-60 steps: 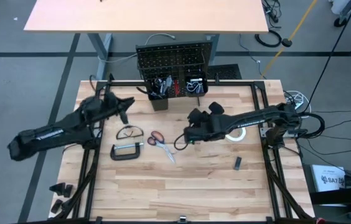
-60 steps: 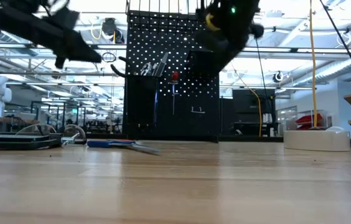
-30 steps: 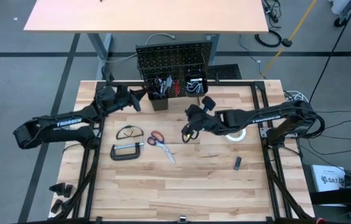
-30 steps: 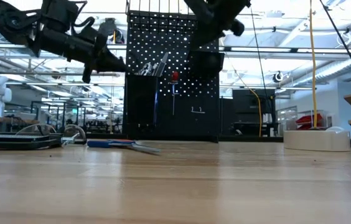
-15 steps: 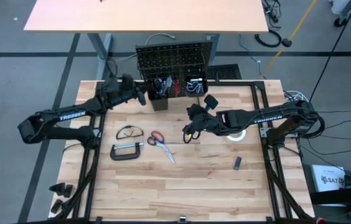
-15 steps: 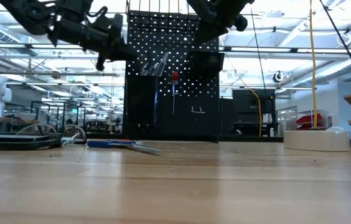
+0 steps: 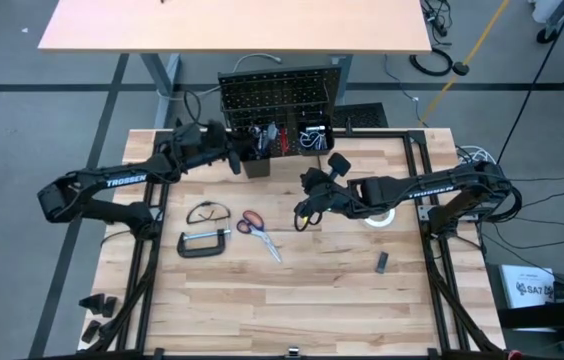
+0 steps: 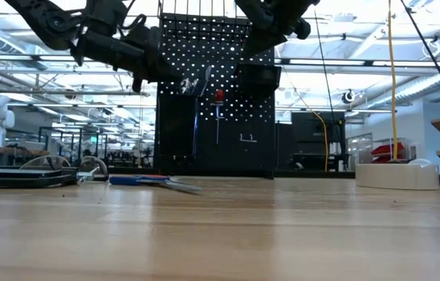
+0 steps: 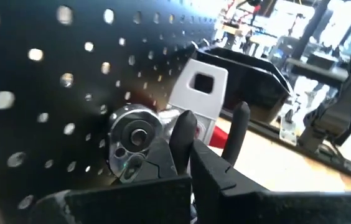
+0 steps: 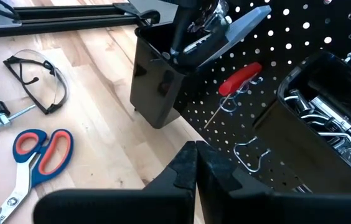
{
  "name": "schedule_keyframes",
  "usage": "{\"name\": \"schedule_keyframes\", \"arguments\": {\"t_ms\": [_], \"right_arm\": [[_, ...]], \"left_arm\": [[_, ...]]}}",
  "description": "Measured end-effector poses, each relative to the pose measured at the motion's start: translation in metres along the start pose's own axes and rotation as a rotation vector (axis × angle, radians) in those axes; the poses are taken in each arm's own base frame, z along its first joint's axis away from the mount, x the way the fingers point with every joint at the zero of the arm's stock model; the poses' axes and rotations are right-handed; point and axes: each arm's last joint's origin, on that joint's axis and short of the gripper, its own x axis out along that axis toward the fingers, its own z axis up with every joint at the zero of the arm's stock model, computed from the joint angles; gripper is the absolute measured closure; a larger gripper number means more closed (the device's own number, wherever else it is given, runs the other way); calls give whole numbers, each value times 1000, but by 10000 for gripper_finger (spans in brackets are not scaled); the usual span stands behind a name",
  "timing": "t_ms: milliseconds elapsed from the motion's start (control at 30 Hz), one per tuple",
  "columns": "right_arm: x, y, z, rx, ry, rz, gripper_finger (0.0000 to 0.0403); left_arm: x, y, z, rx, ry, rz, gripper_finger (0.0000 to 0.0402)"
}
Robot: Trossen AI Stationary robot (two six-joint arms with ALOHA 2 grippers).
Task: Hang tools onto peg board
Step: Put the long nose pliers on the left black bin on the peg board
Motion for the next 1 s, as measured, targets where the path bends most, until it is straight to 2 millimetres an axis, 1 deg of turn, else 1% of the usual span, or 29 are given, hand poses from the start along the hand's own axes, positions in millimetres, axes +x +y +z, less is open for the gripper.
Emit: {"name": "schedule_keyframes", "arguments": {"t_ms": [233,800,900,1000], "right_arm": [[0,0,0,1,-1,-2,403],[0,0,0,2,-1,-2,403],[0,0,0,1,0,-2,403],[1,0,0,-3,-2,-2,403]], "left_arm": [[6,-1,-14,38,90,-16,401],[7,-2,-15,4,109,-51,400],[7,-3,-16,2,115,-54,381],[7,-3,-18,-3,135,-59,345]]}}
